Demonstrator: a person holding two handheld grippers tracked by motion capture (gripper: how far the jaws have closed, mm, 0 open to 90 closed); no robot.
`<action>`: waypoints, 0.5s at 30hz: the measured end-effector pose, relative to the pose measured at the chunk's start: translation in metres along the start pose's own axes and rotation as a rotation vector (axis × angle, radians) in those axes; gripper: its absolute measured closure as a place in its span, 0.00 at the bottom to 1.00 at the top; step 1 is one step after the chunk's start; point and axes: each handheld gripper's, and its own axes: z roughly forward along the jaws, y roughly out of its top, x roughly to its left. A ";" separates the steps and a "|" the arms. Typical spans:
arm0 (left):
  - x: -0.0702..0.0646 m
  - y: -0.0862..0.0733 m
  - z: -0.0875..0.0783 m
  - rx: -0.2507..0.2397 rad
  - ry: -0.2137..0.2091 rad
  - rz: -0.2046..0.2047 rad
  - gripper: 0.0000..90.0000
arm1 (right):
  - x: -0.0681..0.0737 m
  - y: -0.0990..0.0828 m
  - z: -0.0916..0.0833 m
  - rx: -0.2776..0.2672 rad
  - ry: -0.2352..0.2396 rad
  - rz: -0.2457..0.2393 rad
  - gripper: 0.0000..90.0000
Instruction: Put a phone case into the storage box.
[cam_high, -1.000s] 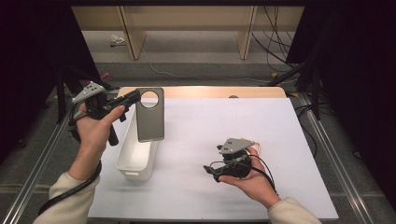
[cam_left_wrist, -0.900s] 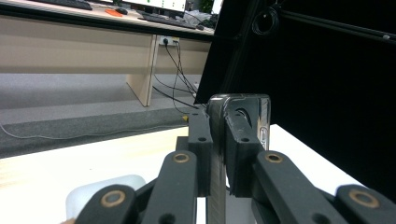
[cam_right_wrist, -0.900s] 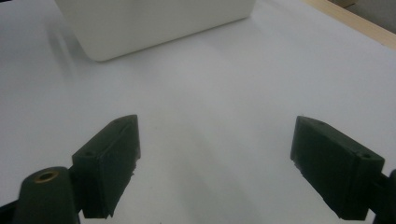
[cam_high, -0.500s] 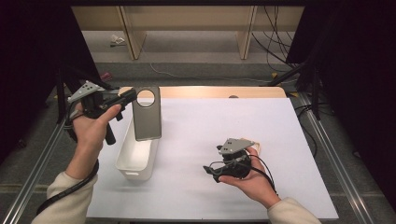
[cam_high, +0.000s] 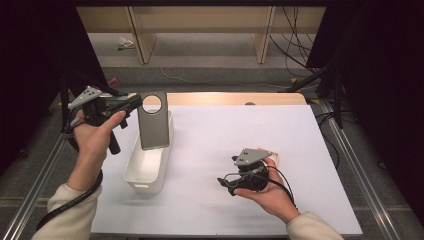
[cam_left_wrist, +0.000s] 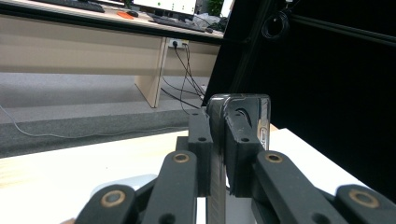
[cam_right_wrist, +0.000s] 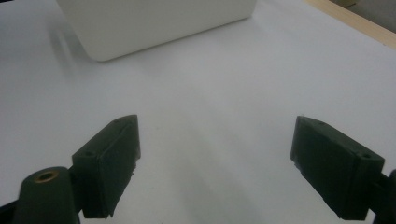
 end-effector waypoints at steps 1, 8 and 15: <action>0.000 0.000 0.000 -0.001 0.000 0.000 0.91 | 0.000 0.000 0.000 0.000 0.000 0.000 0.19; 0.003 0.001 -0.002 -0.005 0.008 0.003 0.91 | 0.000 0.000 0.000 0.000 0.001 0.002 0.19; 0.006 0.003 -0.003 -0.004 0.011 0.009 0.91 | 0.000 0.000 0.001 0.000 0.004 0.001 0.19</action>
